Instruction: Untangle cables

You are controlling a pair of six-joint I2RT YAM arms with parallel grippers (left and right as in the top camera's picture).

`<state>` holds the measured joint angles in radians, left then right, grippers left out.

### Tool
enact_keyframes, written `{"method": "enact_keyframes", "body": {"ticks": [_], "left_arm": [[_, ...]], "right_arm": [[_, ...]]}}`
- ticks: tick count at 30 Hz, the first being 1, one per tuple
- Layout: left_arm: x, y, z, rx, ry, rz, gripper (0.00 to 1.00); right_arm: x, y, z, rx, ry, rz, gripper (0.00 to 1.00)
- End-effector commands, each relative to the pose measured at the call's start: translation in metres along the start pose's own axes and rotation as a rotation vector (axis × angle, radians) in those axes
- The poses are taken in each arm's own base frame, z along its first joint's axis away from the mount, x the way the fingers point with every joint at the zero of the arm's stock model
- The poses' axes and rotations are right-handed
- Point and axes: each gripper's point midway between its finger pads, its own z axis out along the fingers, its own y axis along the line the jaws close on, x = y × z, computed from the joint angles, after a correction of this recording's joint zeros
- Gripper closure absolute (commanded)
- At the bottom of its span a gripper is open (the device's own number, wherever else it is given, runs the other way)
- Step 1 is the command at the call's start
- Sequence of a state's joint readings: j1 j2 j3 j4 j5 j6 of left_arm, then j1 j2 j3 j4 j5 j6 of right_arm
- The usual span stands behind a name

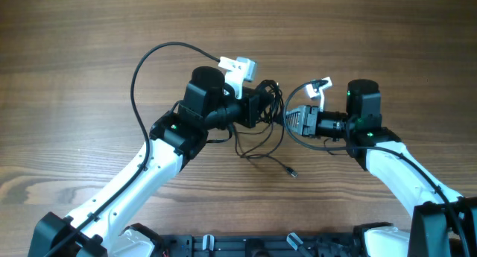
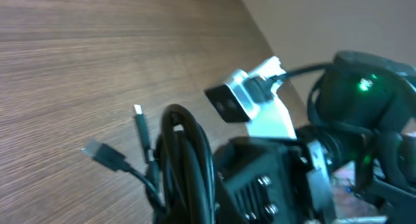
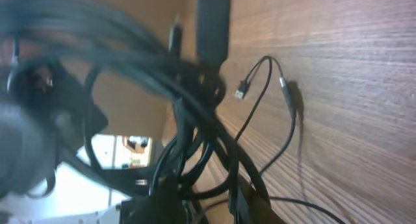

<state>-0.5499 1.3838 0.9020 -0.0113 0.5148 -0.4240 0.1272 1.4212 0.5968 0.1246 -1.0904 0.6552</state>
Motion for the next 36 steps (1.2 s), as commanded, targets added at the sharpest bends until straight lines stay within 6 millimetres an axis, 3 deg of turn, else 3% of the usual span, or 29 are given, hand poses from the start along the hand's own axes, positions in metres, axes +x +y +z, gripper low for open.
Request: {"method": "enact_keyframes", "body": {"ticks": [1, 2, 4, 5, 9, 15, 20, 25, 27, 31, 34, 36], "left_arm": [[0.007, -0.026, -0.001, 0.142, 0.053, 0.05, 0.96], [0.009, -0.03, -0.001, 0.163, 0.061, 0.051, 0.96], [0.011, -0.04, -0.004, 0.22, 0.079, 0.056, 0.96], [0.011, -0.046, -0.005, 0.252, 0.082, 0.06, 0.96], [0.01, -0.071, -0.013, 0.393, 0.094, 0.11, 0.96], [0.021, -0.084, -0.021, 0.486, 0.156, 0.105, 0.96], [0.037, -0.074, -0.021, 0.449, 0.23, 0.025, 0.94], [0.028, -0.062, -0.024, 0.42, 0.203, 0.008, 0.95], [0.02, -0.054, -0.026, 0.408, 0.177, 0.008, 0.96], [0.004, -0.036, -0.032, 0.368, 0.124, -0.005, 0.96], [-0.001, -0.028, -0.034, 0.348, 0.106, -0.012, 0.95], [-0.005, -0.02, -0.034, 0.313, 0.085, -0.017, 0.87]], "right_arm": [[-0.01, -0.002, -0.001, 0.023, -0.048, 0.058, 0.74], [-0.012, -0.002, -0.001, 0.028, -0.057, 0.063, 0.77], [-0.018, -0.009, -0.002, 0.068, -0.094, 0.078, 0.94], [-0.02, -0.012, -0.002, 0.08, -0.106, 0.092, 0.95], [-0.027, -0.01, -0.003, 0.078, -0.134, 0.115, 0.94], [-0.04, 0.003, -0.004, 0.04, -0.176, 0.018, 0.85], [-0.06, 0.004, -0.02, 0.033, -0.254, -0.026, 0.85], [-0.07, -0.001, -0.049, -0.004, -0.279, -0.003, 0.84], [-0.064, 0.004, -0.055, -0.047, -0.244, -0.033, 0.8], [-0.043, 0.024, -0.054, -0.155, -0.129, -0.151, 0.6], [-0.031, 0.033, -0.052, -0.212, -0.07, -0.183, 0.53], [-0.022, 0.04, -0.05, -0.252, -0.028, -0.24, 0.49]]}}
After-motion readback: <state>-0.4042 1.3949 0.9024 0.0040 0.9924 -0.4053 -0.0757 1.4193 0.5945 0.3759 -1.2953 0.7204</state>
